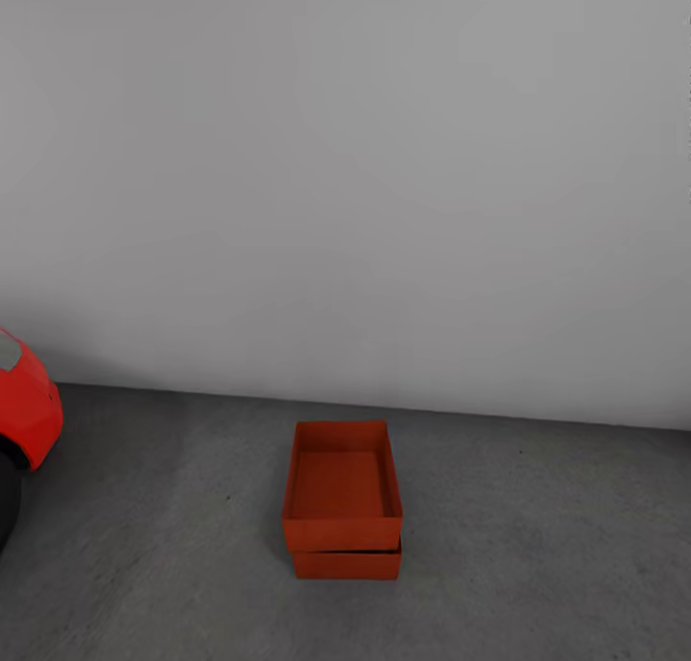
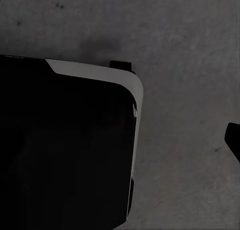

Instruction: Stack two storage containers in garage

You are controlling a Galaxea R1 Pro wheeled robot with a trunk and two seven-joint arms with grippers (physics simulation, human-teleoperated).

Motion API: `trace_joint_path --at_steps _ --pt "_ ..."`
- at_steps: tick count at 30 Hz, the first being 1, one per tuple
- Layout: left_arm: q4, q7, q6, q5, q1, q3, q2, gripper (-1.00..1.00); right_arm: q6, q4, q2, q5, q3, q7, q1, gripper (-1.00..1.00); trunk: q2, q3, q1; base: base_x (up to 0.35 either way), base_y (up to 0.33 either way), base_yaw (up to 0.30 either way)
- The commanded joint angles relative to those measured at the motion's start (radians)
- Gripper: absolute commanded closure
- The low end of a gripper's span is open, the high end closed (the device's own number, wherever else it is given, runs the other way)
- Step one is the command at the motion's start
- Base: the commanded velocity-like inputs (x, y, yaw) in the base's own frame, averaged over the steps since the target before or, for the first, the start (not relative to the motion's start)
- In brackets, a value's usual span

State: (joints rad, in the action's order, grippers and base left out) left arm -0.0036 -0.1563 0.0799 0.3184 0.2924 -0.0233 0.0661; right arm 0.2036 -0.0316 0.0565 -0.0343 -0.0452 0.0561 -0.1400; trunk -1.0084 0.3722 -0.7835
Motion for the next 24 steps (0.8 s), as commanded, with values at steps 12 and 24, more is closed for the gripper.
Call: trace_joint_path --at_steps 12,24 --pt "0.001 -0.002 0.003 0.005 0.001 -0.003 0.000 -1.00 0.008 -0.002 -0.015 -0.004 -0.004 0.002 -0.001 -1.00 -0.001 -0.019 0.000 0.000 0.000 0.000" --pt "0.001 -0.002 0.003 0.005 0.001 -0.003 0.000 -1.00 0.008 -0.003 -0.018 -0.006 -0.004 0.002 -0.001 -1.00 -0.001 -0.039 0.000 0.000 0.000 0.000"
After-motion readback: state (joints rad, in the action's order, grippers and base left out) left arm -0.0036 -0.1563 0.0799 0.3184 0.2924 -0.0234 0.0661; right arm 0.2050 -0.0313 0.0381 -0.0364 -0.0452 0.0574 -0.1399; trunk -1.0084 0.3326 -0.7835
